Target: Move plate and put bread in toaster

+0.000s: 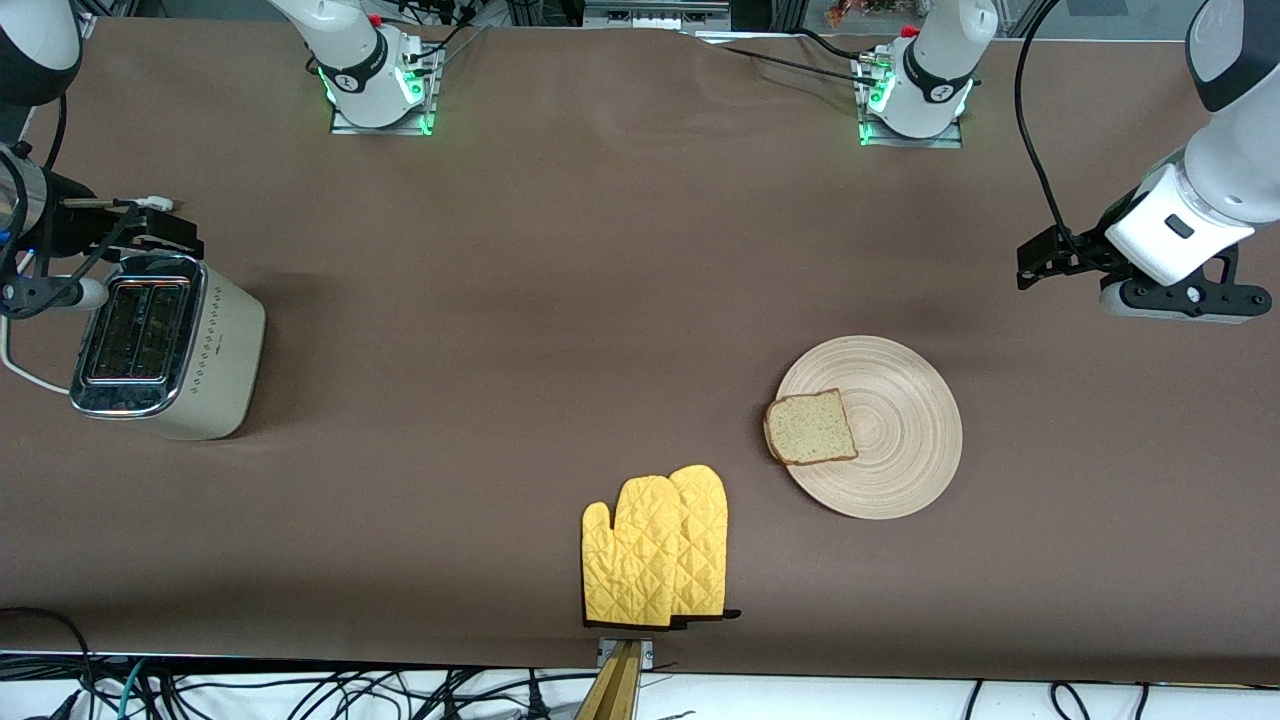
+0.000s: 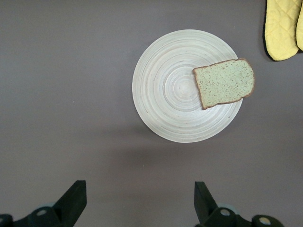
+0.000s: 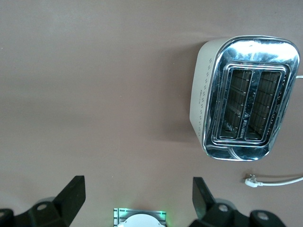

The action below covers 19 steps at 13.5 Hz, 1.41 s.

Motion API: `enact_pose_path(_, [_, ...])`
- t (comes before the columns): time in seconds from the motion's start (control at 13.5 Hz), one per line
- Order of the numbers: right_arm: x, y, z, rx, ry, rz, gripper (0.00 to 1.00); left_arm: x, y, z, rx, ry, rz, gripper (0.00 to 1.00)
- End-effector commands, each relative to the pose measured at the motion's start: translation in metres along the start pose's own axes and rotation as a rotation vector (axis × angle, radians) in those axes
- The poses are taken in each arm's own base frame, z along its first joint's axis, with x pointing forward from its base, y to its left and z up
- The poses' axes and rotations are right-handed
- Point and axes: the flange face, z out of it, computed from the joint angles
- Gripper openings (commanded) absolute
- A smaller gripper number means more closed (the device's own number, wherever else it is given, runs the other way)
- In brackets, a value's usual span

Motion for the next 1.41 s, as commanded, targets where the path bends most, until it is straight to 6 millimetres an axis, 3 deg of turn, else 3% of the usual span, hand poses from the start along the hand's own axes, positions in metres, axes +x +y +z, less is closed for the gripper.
enact_pose_path(0.0, [0.001,0.003,-0.006,0.0,0.008,-0.005,1.0,-0.004,0.0,-0.006,-0.013,0.003,0.013,1.0])
enact_pose_path(0.37, [0.001,0.003,-0.006,0.0,0.01,-0.005,1.0,-0.001,-0.007,-0.004,-0.018,0.0,0.008,1.0])
enact_pose_path(0.89, [0.001,0.003,-0.006,0.0,0.01,-0.005,1.0,0.024,-0.022,0.015,-0.033,-0.02,-0.02,1.0])
enact_pose_path(1.04, [0.001,0.003,-0.007,0.0,0.011,-0.005,1.0,0.028,-0.024,0.023,-0.055,-0.032,-0.027,1.0])
enact_pose_path(1.33, [0.002,0.003,-0.007,0.0,0.013,-0.005,1.0,0.047,-0.062,0.064,-0.127,-0.08,-0.007,1.0])
